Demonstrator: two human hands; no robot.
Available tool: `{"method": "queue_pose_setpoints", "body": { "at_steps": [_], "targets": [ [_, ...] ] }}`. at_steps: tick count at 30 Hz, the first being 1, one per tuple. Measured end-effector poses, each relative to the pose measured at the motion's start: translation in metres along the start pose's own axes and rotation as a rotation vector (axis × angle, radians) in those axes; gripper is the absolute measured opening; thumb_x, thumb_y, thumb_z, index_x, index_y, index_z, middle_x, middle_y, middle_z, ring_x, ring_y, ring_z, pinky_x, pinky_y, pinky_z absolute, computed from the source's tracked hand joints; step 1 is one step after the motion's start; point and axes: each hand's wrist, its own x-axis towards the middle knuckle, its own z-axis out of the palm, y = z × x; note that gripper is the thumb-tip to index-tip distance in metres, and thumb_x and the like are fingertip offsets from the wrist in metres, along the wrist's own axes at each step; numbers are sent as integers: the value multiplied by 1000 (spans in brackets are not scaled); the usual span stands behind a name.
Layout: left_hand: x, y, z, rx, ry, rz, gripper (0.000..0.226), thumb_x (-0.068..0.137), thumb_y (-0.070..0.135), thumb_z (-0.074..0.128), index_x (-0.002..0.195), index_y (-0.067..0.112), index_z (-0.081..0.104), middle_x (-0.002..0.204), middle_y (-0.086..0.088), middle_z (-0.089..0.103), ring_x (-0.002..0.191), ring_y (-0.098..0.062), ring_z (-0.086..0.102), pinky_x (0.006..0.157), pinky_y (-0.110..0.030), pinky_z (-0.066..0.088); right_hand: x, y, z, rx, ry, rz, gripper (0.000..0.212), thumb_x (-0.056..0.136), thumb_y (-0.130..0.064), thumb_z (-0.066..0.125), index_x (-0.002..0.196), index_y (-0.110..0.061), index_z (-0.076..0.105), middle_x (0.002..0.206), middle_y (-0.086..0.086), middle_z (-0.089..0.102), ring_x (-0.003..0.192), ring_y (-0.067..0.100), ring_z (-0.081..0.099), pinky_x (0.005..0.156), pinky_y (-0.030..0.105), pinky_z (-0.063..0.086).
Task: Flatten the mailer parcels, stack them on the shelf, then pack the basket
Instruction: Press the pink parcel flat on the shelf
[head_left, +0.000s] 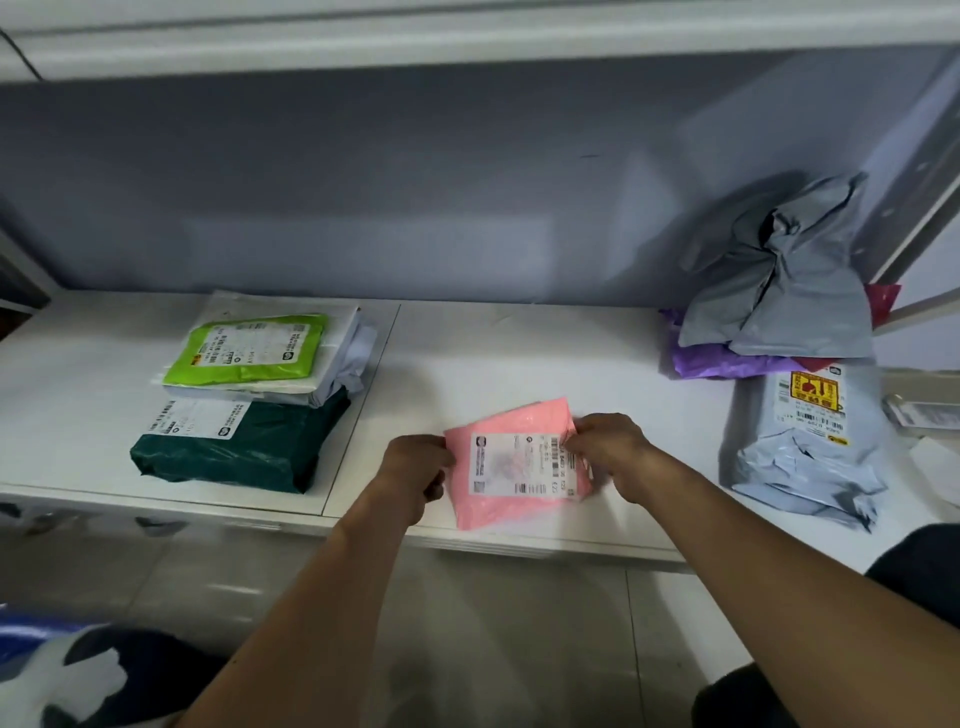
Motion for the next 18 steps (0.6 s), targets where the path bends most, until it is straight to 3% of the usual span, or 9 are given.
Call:
{"method": "queue_pose_setpoints", "body": {
  "at_steps": [2,4,7,10,12,14,16,18],
  "targets": [
    [-5,8,-3,-159,-14,58,22,85,-13,54,97,-1,66,84,-19,65,64,-27,60,54,-26,53,-6,-6,-4,137,-2,-51,17,83,9,57,84,-4,68,81,16,67,53,19,62,45,23,47],
    [-7,14,-7,-321,-61,127,18,86,-11,55,99,-4,64,92,-22,70,80,-31,69,69,-30,60,-10,-12,-7,198,18,-122,19,82,8,58,91,-4,69,76,11,65,49,13,54,45,18,39],
    [-8,19,-9,-491,-58,154,12,85,-11,53,84,-5,64,86,-19,67,85,-28,68,85,-32,57,-8,-16,-7,308,2,-141,32,87,8,48,84,-10,75,91,5,71,67,15,57,64,25,49],
    [-6,18,-10,-572,-50,142,13,84,-7,53,79,-3,64,86,-17,67,87,-27,68,89,-34,56,-5,-16,-4,400,22,-85,31,88,10,48,79,-6,73,100,11,71,83,24,65,79,30,57],
    [-2,11,-10,-385,11,160,11,83,-2,56,82,-1,67,93,-17,68,93,-30,67,90,-36,56,0,-8,-2,385,29,-43,19,86,6,56,79,-3,72,97,16,71,81,25,67,80,33,58],
    [3,-1,-9,72,83,232,13,81,5,59,80,6,72,89,-15,69,90,-32,66,83,-35,57,4,4,-1,252,66,-21,12,84,-2,60,80,-2,72,93,16,72,77,25,67,82,40,59],
    [0,-10,-5,633,143,346,23,83,10,52,81,12,74,83,-9,69,80,-30,64,73,-30,54,5,13,1,-51,84,-52,17,86,-12,57,85,-6,73,95,14,72,82,28,66,84,43,58],
    [-2,-19,3,981,227,523,32,86,10,44,85,15,75,87,-9,70,83,-29,62,77,-35,54,1,19,5,-441,51,-114,26,91,-24,50,92,-11,73,102,9,70,97,29,63,88,38,53]
  ]
}}
